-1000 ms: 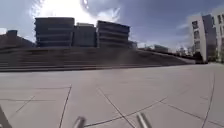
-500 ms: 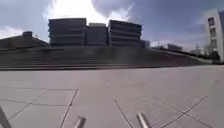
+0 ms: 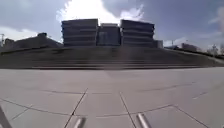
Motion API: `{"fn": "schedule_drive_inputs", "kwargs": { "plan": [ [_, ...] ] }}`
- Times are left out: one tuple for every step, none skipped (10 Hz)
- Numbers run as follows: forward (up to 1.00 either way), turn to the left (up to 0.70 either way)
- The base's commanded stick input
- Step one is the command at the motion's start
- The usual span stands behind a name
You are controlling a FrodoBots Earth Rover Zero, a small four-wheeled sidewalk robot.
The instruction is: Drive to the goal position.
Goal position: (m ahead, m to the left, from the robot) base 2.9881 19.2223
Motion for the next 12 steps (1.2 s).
{"fn": "schedule_drive_inputs", "kwargs": {
  "plan": [
    [0.7,0.27],
    [0.7,0.27],
    [0.7,0.27],
    [0.7,0.27],
    [0.7,0.27],
    [0.7,0.27],
    [0.7,0.27],
    [0.7,0.27],
    [0.7,0.27],
    [0.7,0.27],
    [0.7,0.27],
    [0.7,0.27]
  ]
}}
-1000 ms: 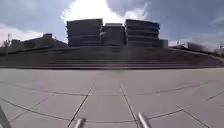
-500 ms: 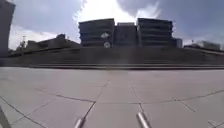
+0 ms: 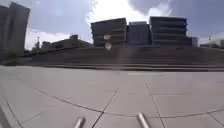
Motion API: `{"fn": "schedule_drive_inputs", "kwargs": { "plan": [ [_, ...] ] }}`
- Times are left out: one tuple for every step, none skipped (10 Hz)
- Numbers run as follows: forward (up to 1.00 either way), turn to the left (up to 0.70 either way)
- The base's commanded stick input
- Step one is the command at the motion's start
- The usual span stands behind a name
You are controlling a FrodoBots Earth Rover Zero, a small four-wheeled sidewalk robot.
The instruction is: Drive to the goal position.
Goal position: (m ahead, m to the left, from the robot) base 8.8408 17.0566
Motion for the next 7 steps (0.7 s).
{"fn": "schedule_drive_inputs", "kwargs": {
  "plan": [
    [0.7,0.27],
    [0.7,0.27],
    [0.7,0.27],
    [0.7,0.27],
    [0.7,0.27],
    [0.7,0.27],
    [0.7,0.27]
  ]
}}
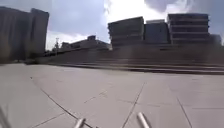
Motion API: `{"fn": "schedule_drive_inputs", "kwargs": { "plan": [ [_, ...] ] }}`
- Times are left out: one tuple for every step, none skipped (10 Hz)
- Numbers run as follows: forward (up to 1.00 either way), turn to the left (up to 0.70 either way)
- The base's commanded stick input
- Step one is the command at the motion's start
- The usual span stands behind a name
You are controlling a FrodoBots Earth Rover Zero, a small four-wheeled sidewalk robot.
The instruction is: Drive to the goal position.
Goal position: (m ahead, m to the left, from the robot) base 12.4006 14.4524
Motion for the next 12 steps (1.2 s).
{"fn": "schedule_drive_inputs", "kwargs": {
  "plan": [
    [0.7,0.27],
    [0.7,0.27],
    [0.7,0.27],
    [0.7,0.27],
    [0.7,0.27],
    [0.7,0.27],
    [0.7,0.27],
    [0.7,0.27],
    [0.7,0.27],
    [0.7,0.27],
    [0.7,0.27],
    [0.7,0.27]
  ]
}}
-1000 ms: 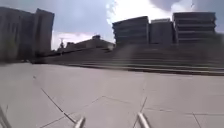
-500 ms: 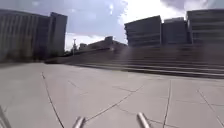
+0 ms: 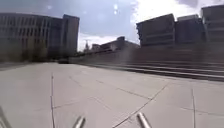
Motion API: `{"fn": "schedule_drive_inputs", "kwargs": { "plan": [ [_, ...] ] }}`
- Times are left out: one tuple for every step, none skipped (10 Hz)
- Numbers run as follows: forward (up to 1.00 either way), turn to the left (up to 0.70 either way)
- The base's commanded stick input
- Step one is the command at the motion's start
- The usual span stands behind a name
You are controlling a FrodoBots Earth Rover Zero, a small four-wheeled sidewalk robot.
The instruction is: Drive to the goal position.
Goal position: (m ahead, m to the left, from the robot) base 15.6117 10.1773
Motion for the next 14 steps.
{"fn": "schedule_drive_inputs", "kwargs": {
  "plan": [
    [0.7,0.27],
    [0.7,0.22],
    [0.7,0.01],
    [0.7,0.0],
    [0.7,0.0],
    [0.7,0.0],
    [0.7,0.0],
    [0.7,0.0],
    [0.7,0.0],
    [0.7,0.0],
    [0.7,0.0],
    [0.7,0.0],
    [0.7,0.0],
    [0.7,0.0]
  ]
}}
